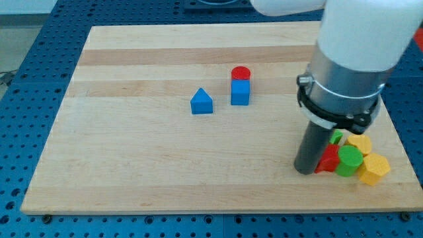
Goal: Place the blue triangle to the bottom left of the blue cube
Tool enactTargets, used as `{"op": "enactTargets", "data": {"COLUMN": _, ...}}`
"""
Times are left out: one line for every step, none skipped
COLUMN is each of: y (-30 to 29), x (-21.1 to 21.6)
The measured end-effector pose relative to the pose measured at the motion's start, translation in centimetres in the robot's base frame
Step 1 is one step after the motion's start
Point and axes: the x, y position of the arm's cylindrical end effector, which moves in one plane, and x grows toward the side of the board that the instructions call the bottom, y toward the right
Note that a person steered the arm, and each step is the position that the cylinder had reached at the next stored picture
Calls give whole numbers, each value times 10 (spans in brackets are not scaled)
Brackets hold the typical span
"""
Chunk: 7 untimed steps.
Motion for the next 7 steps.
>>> {"op": "enactTargets", "data": {"y": 0, "x": 2}}
{"op": "enactTargets", "data": {"y": -23, "x": 3}}
{"op": "enactTargets", "data": {"y": -74, "x": -4}}
{"op": "enactTargets", "data": {"y": -129, "x": -29}}
{"op": "enactTargets", "data": {"y": -175, "x": -61}}
{"op": "enactTargets", "data": {"y": -220, "x": -100}}
{"op": "enactTargets", "data": {"y": -239, "x": -155}}
